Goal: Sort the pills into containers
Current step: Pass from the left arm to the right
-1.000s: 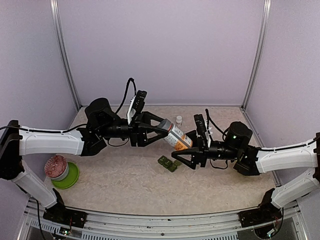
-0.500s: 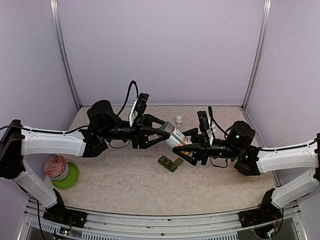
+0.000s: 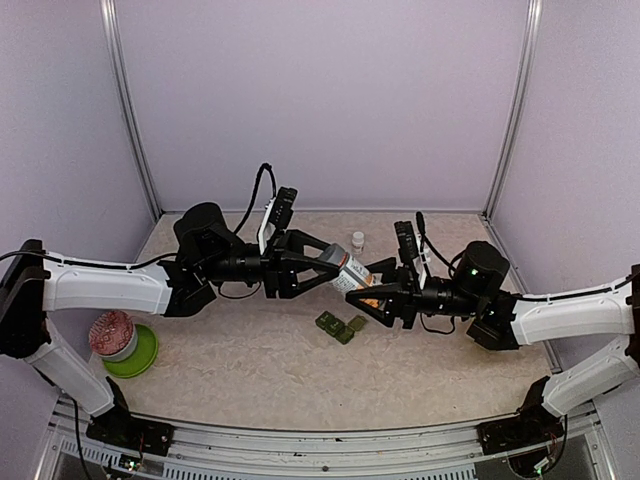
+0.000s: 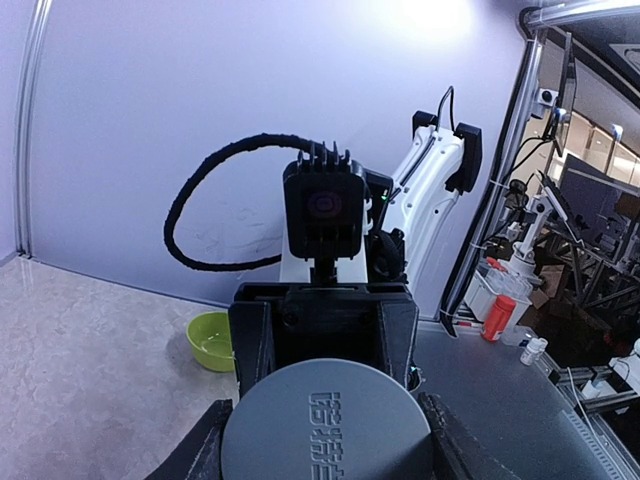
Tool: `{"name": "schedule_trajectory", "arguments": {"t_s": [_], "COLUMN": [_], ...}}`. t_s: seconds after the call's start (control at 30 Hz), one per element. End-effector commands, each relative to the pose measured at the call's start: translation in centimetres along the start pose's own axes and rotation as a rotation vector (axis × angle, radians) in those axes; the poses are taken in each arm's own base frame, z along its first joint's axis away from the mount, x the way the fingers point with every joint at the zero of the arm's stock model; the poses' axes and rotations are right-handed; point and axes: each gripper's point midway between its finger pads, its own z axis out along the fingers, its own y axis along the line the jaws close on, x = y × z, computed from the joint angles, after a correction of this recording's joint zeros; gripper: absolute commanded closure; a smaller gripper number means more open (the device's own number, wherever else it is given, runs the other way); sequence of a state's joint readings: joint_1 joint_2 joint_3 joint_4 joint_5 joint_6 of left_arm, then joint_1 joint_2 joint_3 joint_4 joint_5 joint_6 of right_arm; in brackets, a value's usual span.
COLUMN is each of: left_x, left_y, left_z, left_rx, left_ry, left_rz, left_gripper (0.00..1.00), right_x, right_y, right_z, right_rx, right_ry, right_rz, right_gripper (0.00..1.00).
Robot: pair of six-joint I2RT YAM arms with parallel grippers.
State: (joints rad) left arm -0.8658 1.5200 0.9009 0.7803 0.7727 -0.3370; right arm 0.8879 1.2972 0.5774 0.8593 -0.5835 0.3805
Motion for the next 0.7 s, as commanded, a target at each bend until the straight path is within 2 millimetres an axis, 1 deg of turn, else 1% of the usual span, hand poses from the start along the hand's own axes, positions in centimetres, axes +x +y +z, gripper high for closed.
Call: {"name": "schedule_trajectory", "arguments": {"t_s": [0.0,0.03,0.07,0.3,0.47,0.67], "left_x": [-1.0,-1.1,-1.1,-1.2,-1.1,-1.3], "left_y": [0.3,0.2,0.3,0.3,0.3,0.3], "left_z": [-0.1,-0.1,-0.1,0.0,0.0,0.0], "left_rx": [-0.034,-0.034,-0.037,-0.038,-0.034,-0.035], "left_ry": [-0.049,-0.05,-0.051,-0.053,-0.052,-0.055], "left_rz": [0.039,0.041,0.042,0.043,0.039,0.04], "left_gripper": [0.84,0.84,0.84,0.84,0.84,0.84], "right_x": [-0.7,-0.7,-0.7,-0.4,0.0,0.2], "right_y": [0.6,0.5,0.4,0.2,-0.4,-0.9], "right_z": [0.1,0.1,0.1,0.2,0.2,0.2], "right_rx": [-0.032,-0.028,-0.024,-0.013,0.016,0.035], "right_ry": [-0.019,-0.017,-0.014,-0.008,-0.002,0.003], "right_rz": [-0.016,-0.018,-0.019,-0.016,-0.006,-0.003], "right_gripper": [0.47,0.4,0.37,0.26,0.26,0.32]}}
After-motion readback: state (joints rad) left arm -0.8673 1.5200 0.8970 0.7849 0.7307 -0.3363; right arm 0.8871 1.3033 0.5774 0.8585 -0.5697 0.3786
